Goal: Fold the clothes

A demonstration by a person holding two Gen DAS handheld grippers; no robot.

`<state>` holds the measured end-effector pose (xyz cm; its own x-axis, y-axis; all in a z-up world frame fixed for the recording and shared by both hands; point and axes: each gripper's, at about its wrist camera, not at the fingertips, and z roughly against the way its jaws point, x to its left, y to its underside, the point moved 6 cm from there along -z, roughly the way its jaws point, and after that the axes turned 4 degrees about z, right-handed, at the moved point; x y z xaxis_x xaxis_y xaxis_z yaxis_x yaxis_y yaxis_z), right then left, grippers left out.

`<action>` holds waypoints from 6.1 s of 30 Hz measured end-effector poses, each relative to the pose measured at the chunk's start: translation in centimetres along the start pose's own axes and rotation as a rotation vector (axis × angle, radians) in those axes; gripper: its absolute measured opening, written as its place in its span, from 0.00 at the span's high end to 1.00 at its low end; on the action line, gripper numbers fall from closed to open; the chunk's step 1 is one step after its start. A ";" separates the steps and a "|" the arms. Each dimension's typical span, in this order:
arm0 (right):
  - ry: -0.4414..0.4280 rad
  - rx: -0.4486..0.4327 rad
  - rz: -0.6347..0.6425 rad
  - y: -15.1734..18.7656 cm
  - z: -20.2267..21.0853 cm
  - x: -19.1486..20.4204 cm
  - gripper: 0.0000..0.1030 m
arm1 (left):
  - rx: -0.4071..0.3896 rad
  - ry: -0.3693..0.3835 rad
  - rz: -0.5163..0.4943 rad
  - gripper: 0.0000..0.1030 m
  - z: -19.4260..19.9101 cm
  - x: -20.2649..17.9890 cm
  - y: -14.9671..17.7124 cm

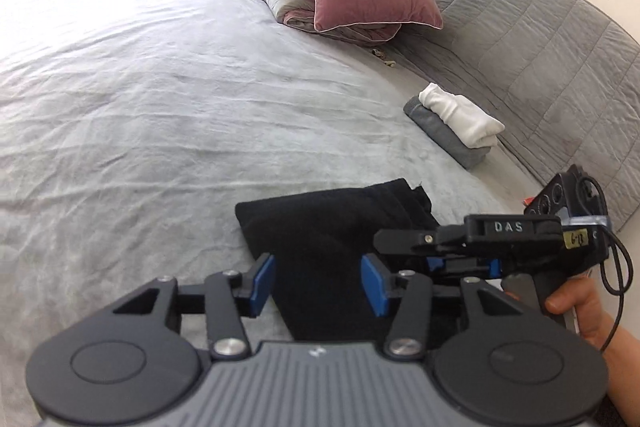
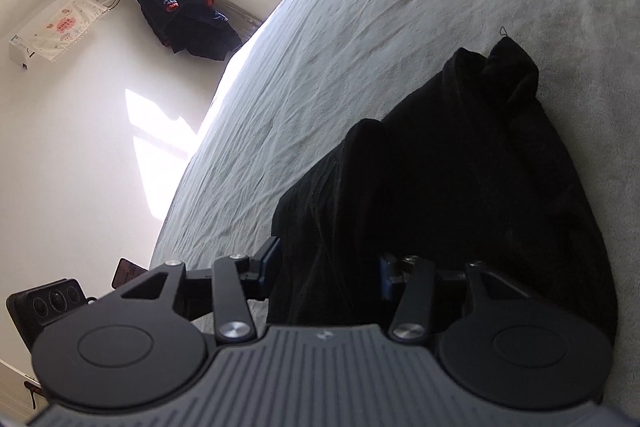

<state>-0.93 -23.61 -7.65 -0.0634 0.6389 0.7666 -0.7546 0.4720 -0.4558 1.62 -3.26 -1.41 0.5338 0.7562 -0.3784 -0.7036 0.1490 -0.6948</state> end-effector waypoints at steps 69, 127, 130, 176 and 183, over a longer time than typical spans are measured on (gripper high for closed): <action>-0.052 0.175 0.108 3.2 3.6 1.1 0.79 | 0.302 -0.008 -0.436 0.88 -11.4 -8.8 -1.9; 0.312 -0.078 0.118 -0.6 7.7 -2.6 0.97 | -0.007 0.316 0.058 0.61 -4.5 -8.1 5.9; 0.367 -0.074 0.133 -0.6 8.1 -3.4 0.97 | 0.015 0.289 -0.053 0.61 -5.1 -8.8 7.7; 0.245 0.088 0.749 3.7 6.9 0.6 0.87 | 0.071 0.313 -0.274 0.48 -3.4 -8.3 8.1; 0.217 0.092 0.675 4.6 10.9 -2.2 0.87 | 0.098 0.344 -0.265 0.44 -1.6 -7.4 8.7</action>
<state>-11.40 -29.45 -6.50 -0.4116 0.8845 0.2194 -0.6493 -0.1157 -0.7516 -7.66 -8.56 -5.61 0.8150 0.4300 -0.3883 -0.5538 0.3812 -0.7402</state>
